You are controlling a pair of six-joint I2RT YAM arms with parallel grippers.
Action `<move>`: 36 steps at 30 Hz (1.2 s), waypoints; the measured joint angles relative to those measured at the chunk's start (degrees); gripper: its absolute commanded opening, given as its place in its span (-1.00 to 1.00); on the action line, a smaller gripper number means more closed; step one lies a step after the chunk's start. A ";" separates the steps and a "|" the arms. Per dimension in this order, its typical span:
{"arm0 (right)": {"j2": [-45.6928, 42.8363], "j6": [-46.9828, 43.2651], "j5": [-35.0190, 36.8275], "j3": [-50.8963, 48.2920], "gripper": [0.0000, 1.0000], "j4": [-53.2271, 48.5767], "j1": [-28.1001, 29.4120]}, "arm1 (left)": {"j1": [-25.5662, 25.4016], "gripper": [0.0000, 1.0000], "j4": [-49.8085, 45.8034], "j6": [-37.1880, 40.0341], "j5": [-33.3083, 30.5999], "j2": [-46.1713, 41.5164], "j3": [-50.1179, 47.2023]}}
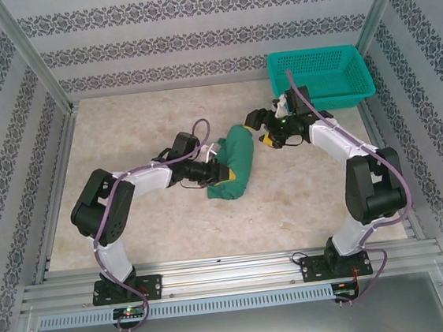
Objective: Roll up the long pants
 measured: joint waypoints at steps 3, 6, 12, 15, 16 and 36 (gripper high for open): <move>0.00 -0.74 -0.04 -1.73 0.70 -0.59 0.00 | 1.62 -1.00 13.53 -9.60 0.98 0.57 -5.05; 0.00 -1.07 -0.20 -4.15 0.71 -0.70 0.02 | 2.49 -1.00 24.04 -16.81 1.01 2.58 -7.54; 1.49 -0.98 -1.20 -6.05 0.71 0.90 0.87 | 2.75 -1.00 35.60 -25.18 0.50 4.63 -10.21; 3.80 -0.94 -2.21 -5.95 0.72 2.73 2.08 | 2.75 -1.00 40.24 -28.04 0.07 4.66 -13.05; 4.61 -0.79 -2.56 -5.81 0.72 3.17 2.40 | 2.75 -1.00 41.38 -28.65 -0.09 4.74 -13.79; 12.46 -6.29 -3.54 1.36 0.95 1.70 10.27 | 2.86 -1.00 67.63 -40.87 -0.96 17.57 -20.17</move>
